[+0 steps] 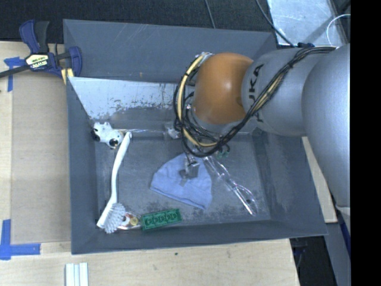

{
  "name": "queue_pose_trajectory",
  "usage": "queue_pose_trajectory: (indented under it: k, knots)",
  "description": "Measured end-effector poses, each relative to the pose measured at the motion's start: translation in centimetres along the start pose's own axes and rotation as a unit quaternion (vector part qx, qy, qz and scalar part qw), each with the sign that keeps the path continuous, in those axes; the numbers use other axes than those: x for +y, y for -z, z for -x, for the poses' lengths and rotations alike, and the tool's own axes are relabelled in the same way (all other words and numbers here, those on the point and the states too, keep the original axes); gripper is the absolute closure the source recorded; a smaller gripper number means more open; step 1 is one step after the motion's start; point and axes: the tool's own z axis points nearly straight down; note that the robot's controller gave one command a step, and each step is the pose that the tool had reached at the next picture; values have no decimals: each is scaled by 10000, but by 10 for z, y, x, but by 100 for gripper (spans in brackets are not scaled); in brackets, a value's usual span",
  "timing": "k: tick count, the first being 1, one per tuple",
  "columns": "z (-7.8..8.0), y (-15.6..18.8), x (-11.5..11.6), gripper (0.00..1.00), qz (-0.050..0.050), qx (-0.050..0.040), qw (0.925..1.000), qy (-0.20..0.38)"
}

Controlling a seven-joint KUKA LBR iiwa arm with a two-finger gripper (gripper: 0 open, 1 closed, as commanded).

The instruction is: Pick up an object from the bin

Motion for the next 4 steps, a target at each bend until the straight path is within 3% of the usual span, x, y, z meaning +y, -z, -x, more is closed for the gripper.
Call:
queue_pose_trajectory:
  k: [1,2,3,4]
  knots:
    - [-35,58,5,0,-6,-7,9938,-1108]
    - [-29,29,-7,0,4,4,9929,1186]
    - [-28,0,3,0,-5,-11,9996,-274]
    - [-25,1,5,100,-7,-42,9820,1890]
